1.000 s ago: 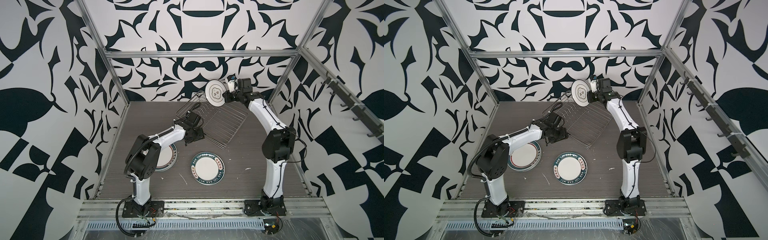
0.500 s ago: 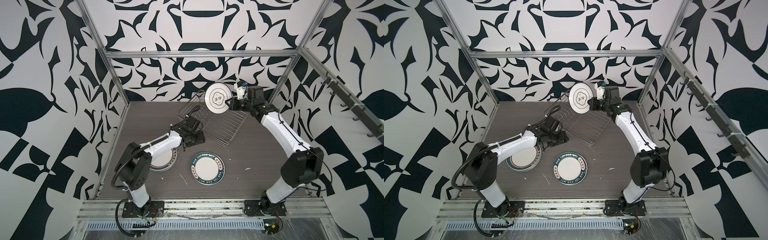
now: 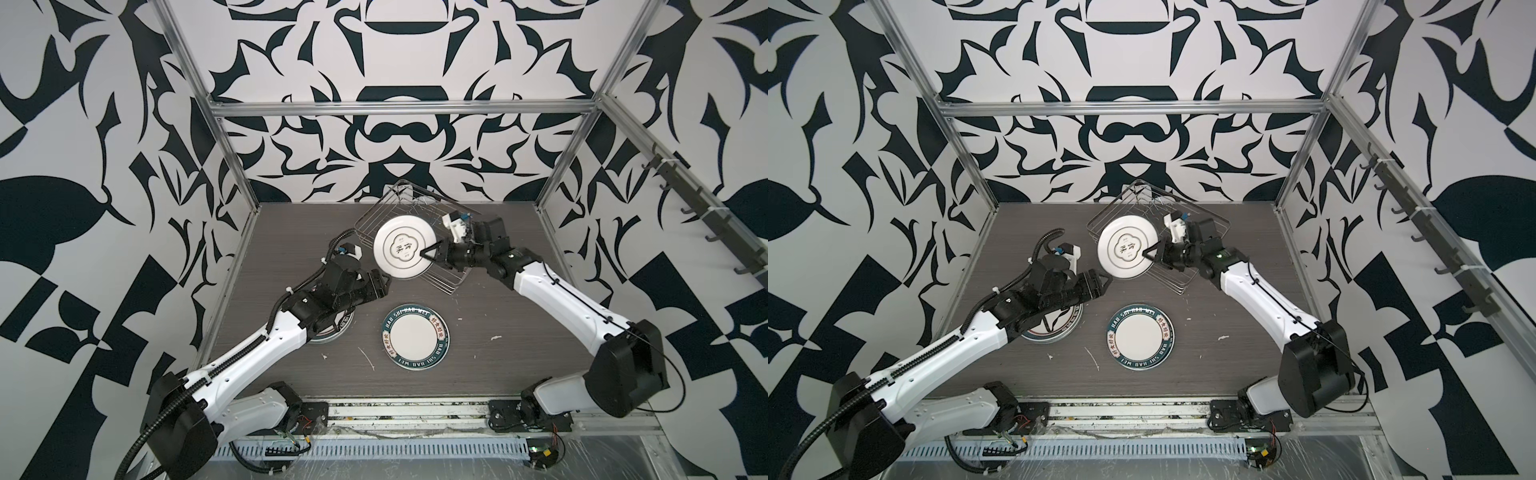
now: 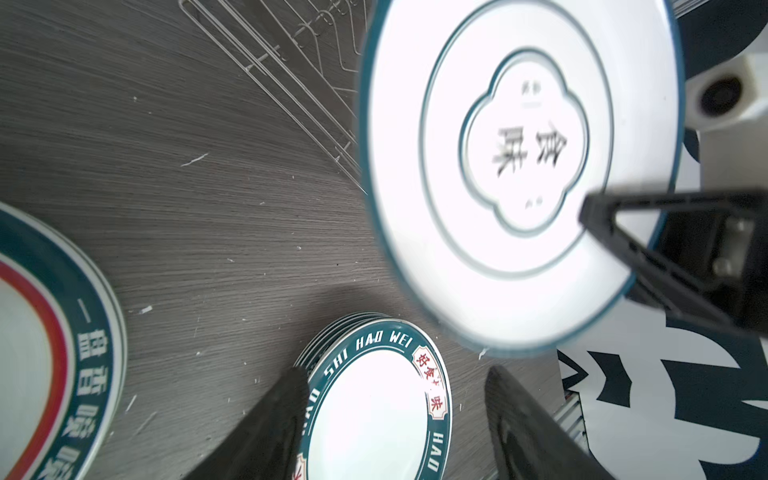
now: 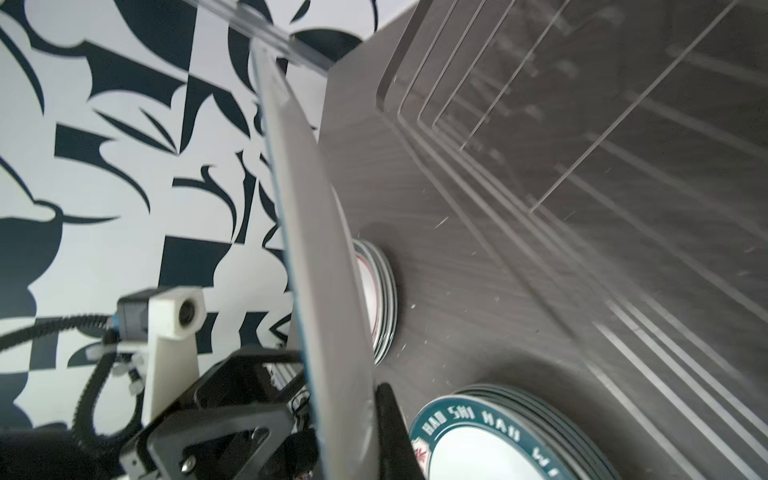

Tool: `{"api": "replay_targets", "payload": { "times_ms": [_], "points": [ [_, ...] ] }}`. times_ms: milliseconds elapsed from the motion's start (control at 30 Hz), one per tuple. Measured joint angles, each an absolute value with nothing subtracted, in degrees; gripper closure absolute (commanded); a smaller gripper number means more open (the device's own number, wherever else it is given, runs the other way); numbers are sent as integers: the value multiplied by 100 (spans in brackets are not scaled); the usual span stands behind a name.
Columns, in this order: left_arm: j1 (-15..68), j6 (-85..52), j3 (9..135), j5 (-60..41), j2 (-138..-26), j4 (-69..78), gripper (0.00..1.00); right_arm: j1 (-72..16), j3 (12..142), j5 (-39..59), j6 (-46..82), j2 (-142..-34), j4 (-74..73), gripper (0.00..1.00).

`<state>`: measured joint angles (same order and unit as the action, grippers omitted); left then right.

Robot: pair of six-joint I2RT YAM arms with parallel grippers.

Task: Unload the plates from the dish rack
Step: 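Lift the plate out of the rack toward the left gripper while the left approaches, then grip the plate edge with the left gripper while the right gripper holds it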

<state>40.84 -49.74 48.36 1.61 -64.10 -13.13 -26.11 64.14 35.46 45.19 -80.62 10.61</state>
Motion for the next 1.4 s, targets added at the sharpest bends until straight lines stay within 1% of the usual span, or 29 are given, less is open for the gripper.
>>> {"api": "replay_targets", "payload": {
  "times_ms": [100, 200, 433, 667, 800, 933, 1033, 1167, 1200, 1233, 1267, 1367, 1400],
  "points": [
    [4084, -5081, 4622, 143, -6322, -1120, 29, -2851, 6163, 3581, 4713, -7808, 947, 100],
    [4088, -5166, 4486, 148, -6180, -969, 30, -2867, 5900, 3588, 4974, -7620, 690, 100],
    [4084, -5387, 4195, 145, -5929, -646, 35, -2991, 5408, 3682, 5374, -7391, 128, 100],
    [4084, -5627, 4066, 115, -5815, -412, 62, -3124, 4917, 3778, 5621, -7244, -377, 100],
    [4049, -5881, 3964, -56, -5787, -158, 79, -3105, 4641, 3817, 5815, -7131, -690, 100],
    [4025, -6058, 3863, -196, -5717, 119, 94, -3127, 4458, 3739, 5900, -6917, -893, 100],
    [4025, -6143, 3798, -307, -5717, 202, 100, -3157, 4272, 3653, 5911, -6766, -976, 100],
    [4025, -6287, 3736, -410, -5717, 217, 100, -3199, 4104, 3579, 5979, -6663, -1048, 97],
    [4025, -6324, 3723, -421, -5714, 224, 100, -3208, 4064, 3566, 5994, -6639, -1066, 96],
    [4025, -6357, 3719, -434, -5712, 209, 100, -3214, 4034, 3553, 6007, -6619, -1072, 92],
    [4025, -6375, 3719, -445, -5708, 191, 100, -3216, 4010, 3551, 6012, -6602, -1074, 86],
    [4038, -6403, 3726, -456, -5629, 95, 100, -3293, 3999, 3538, 5885, -6578, -904, 63],
    [4047, -6412, 3726, -449, -5588, -19, 100, -3358, 4001, 3535, 5798, -6565, -797, 53]
  ]
}}
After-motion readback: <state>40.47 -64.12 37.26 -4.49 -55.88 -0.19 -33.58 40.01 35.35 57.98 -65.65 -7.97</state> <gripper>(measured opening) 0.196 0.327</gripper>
